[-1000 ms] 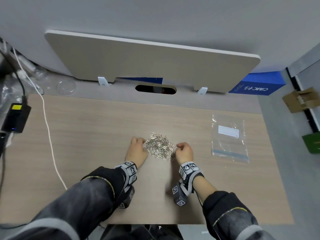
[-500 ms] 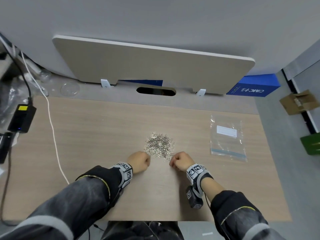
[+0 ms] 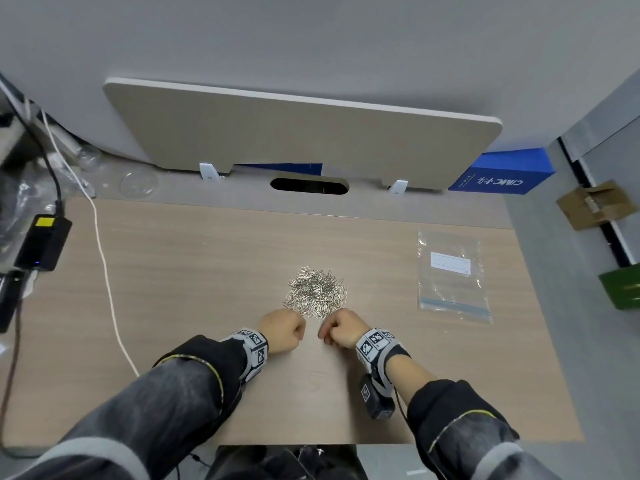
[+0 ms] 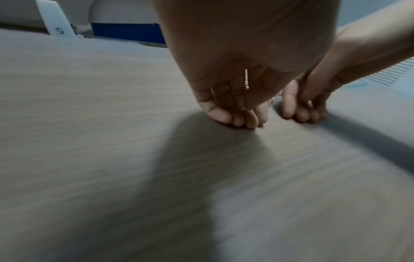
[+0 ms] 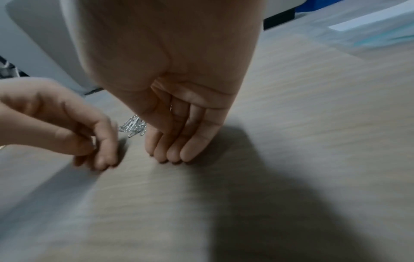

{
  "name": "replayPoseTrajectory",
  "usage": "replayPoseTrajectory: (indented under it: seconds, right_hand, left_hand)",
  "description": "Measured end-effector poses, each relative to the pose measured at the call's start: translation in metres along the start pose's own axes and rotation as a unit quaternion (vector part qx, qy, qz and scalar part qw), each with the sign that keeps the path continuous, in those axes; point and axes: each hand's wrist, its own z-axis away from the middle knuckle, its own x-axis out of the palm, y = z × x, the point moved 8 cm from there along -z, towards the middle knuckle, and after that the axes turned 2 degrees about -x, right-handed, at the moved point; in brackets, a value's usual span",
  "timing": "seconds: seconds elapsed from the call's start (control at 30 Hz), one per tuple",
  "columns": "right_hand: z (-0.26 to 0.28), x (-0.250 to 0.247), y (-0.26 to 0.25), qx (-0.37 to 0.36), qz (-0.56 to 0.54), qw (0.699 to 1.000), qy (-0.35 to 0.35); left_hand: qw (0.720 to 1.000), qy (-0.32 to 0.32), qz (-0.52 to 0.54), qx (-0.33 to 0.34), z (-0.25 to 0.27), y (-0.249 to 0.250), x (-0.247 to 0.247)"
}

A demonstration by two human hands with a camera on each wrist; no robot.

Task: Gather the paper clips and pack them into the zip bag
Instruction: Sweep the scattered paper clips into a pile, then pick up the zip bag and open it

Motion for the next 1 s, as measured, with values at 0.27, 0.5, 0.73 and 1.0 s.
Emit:
replayPoseTrajectory:
  seconds: [0.27, 0.5, 0.73, 1.0]
  right_hand:
    - [0.008, -0.046, 0.005, 0.002, -0.077, 0.983, 0.167]
    - [0.076, -0.152, 0.1, 0.145, 0.053, 0.923, 0.354]
    - [0.096, -0.183, 0.142, 0.193, 0.227, 0.89, 0.344]
    - [0.091, -0.187, 0.153, 0.207, 0.307, 0.873, 0.317]
  left_hand:
    - [0.99, 0.113, 0.076, -0.027, -0.019, 0.011, -0.032]
    - [0.992, 0.09, 0.079, -0.046, -0.034, 0.04, -0.035]
    - [0.993, 0.077, 0.086, -0.003, -0.059, 0.112, -0.036]
    - [0.995, 0.055, 0.078, 0.005, -0.071, 0.141, -0.028]
